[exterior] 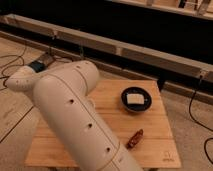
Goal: Stand the bottle upright
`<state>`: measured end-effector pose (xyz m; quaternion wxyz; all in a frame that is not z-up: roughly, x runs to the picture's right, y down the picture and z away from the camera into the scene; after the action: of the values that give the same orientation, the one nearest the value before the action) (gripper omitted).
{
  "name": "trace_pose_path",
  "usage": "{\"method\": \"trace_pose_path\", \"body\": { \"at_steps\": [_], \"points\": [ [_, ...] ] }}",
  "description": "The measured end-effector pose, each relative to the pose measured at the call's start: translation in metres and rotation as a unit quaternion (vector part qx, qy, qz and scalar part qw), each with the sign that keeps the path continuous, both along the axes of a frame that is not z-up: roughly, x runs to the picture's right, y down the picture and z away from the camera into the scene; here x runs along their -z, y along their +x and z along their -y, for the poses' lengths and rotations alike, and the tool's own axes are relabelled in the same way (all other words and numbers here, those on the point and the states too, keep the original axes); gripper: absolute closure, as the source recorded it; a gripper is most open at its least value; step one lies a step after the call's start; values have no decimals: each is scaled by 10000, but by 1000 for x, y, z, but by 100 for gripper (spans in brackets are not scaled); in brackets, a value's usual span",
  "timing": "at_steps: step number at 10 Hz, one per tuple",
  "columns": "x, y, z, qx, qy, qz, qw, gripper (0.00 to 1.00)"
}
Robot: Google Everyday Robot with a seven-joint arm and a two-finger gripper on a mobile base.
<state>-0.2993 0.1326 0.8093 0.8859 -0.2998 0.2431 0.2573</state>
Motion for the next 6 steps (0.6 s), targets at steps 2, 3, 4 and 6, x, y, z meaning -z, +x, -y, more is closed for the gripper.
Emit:
{"method": "trace_pose_path", "body": {
  "at_steps": [2,3,4,6],
  "points": [
    [17,-14,5,-223,519,342,9978,100],
    [23,-17,5,-319,698,447,9961,100],
    [31,-20,6,-487,955,580,9925,100],
    [41,-21,3,-851,1300,758,9849,100]
  ]
}}
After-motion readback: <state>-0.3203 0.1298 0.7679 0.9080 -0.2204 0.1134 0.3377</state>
